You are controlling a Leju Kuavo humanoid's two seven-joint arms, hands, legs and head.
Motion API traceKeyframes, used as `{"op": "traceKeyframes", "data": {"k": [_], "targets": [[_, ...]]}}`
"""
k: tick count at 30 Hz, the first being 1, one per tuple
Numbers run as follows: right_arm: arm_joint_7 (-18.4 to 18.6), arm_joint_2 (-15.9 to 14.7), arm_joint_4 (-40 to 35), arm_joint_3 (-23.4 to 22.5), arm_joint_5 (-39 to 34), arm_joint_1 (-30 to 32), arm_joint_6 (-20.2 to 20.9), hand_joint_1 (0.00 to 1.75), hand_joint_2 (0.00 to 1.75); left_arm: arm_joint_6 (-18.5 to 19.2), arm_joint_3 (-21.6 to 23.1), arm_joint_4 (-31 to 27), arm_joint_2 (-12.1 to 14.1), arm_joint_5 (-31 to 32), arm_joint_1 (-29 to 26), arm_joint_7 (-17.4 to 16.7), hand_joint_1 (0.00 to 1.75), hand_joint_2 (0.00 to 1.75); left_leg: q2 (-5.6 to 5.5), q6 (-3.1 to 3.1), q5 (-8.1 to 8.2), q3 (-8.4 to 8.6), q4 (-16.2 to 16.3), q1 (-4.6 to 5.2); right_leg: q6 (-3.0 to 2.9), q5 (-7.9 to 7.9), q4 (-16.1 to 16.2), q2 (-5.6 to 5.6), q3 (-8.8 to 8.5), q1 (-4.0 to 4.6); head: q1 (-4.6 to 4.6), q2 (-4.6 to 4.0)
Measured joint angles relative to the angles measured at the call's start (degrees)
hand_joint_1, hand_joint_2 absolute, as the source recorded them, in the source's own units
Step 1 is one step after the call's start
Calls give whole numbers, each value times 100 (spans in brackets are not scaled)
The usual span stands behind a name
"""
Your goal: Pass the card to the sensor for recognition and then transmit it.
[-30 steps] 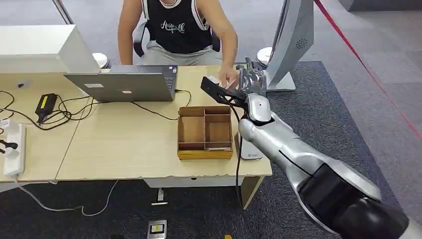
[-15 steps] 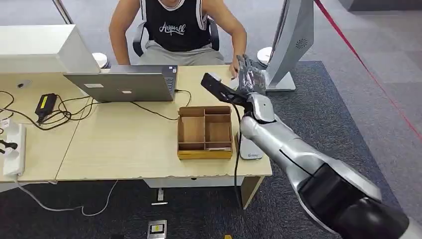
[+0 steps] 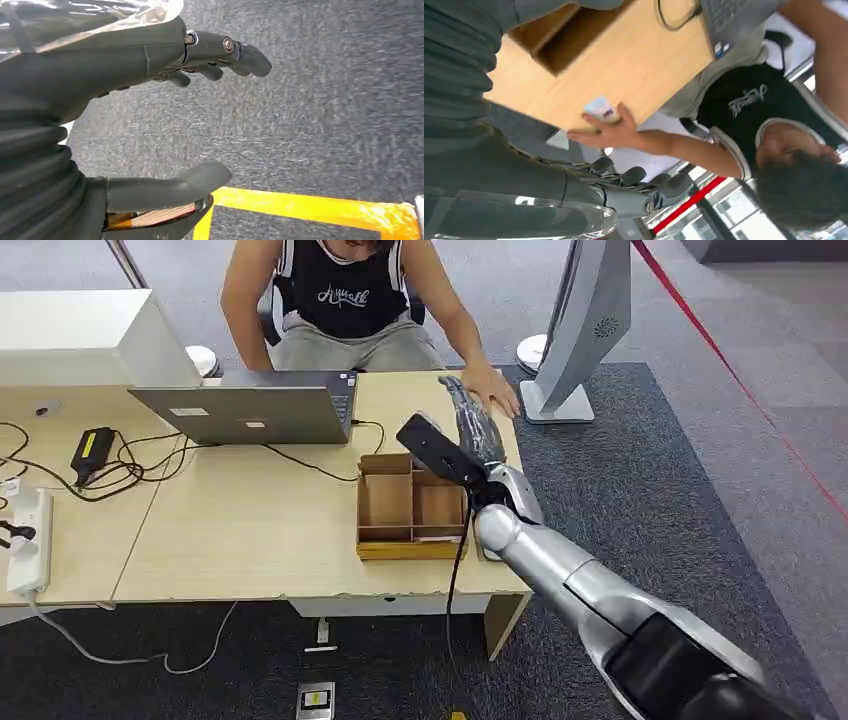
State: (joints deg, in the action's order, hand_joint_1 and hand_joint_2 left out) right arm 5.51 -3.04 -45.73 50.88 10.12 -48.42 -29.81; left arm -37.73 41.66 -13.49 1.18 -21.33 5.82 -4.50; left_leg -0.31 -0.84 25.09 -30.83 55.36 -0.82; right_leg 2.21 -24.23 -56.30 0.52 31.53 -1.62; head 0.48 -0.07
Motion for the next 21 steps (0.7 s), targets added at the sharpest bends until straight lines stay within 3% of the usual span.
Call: {"op": "traceKeyframes", "data": {"k": [12,21], "targets": [[-33,-443,-1686,159,242,1177,183,0,175,-2,-2,4,24,-103,-114,92,0,175,0,0,1,1,-1,0,0,0,1,1,-1,0,0,0],[328,-507,-2358,385,859,1539,404,0,175,-2,-2,7,24,-37,-114,48,0,175,1,0,1,0,-2,0,0,0,1,2,-1,0,0,0]]}}
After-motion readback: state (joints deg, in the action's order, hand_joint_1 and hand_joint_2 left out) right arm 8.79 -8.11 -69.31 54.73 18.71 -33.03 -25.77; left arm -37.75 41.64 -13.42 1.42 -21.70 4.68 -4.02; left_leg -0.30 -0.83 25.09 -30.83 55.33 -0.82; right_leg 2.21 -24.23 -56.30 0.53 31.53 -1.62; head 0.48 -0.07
